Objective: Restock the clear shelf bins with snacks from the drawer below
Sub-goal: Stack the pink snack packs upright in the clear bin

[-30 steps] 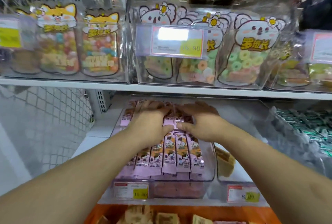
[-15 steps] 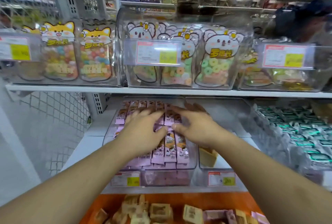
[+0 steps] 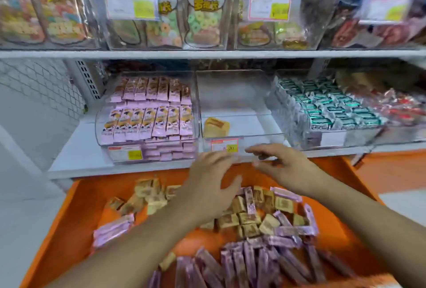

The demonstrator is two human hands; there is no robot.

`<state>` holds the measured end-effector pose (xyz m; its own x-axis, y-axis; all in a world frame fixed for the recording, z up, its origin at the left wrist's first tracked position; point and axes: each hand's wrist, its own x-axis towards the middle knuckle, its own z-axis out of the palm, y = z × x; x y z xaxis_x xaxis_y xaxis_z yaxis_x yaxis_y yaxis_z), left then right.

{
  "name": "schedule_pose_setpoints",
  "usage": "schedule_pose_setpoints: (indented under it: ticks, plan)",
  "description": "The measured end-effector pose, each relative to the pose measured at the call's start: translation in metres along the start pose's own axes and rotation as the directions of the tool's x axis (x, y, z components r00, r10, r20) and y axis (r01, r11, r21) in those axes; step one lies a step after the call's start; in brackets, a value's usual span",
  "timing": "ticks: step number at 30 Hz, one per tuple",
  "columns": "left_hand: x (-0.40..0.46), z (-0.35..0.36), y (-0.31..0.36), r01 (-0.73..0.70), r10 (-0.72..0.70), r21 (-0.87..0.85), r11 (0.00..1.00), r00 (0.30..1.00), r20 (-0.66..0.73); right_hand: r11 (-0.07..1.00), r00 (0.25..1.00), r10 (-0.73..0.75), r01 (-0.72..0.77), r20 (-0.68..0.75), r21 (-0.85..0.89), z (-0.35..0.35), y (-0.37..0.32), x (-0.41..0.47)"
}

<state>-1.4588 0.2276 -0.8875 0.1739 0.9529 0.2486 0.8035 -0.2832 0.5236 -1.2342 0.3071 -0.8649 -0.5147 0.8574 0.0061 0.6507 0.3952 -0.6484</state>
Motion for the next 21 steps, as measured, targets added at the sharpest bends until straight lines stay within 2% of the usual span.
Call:
schedule_pose_setpoints:
  ticks: [5, 9, 12, 17, 19, 21]
  plan:
    - [-0.011, 0.097, -0.01, 0.108, -0.104, -0.003, 0.994, 0.965, 0.242, 0.975, 0.974, 0.214, -0.209, 0.077, -0.073, 0.029, 0.093, -0.039]
    - [0.002, 0.154, -0.024, 0.216, -0.201, 0.001, 0.976, 0.904, 0.378, 0.942, 0.931, 0.317, -0.287, 0.183, -0.171, 0.065, 0.163, -0.046]
    - [0.024, 0.199, -0.035, 0.247, -0.265, 0.098, 0.964, 0.855, 0.445, 0.912, 0.899, 0.362, -0.286, 0.248, -0.293, 0.087, 0.213, -0.047]
    - [0.054, 0.262, -0.054, 0.266, -0.334, 0.203, 0.942, 0.762, 0.555, 0.772, 0.769, 0.527, -0.254, 0.362, -0.583, 0.104, 0.263, -0.034]
    - [0.055, 0.277, -0.06, 0.279, -0.358, 0.225, 0.934, 0.741, 0.569, 0.723, 0.763, 0.538, -0.198, 0.359, -0.663, 0.111, 0.266, -0.03]
    - [0.055, 0.286, -0.063, 0.266, -0.355, 0.237, 0.934, 0.751, 0.557, 0.694, 0.775, 0.534, -0.173, 0.338, -0.699, 0.118, 0.268, -0.028]
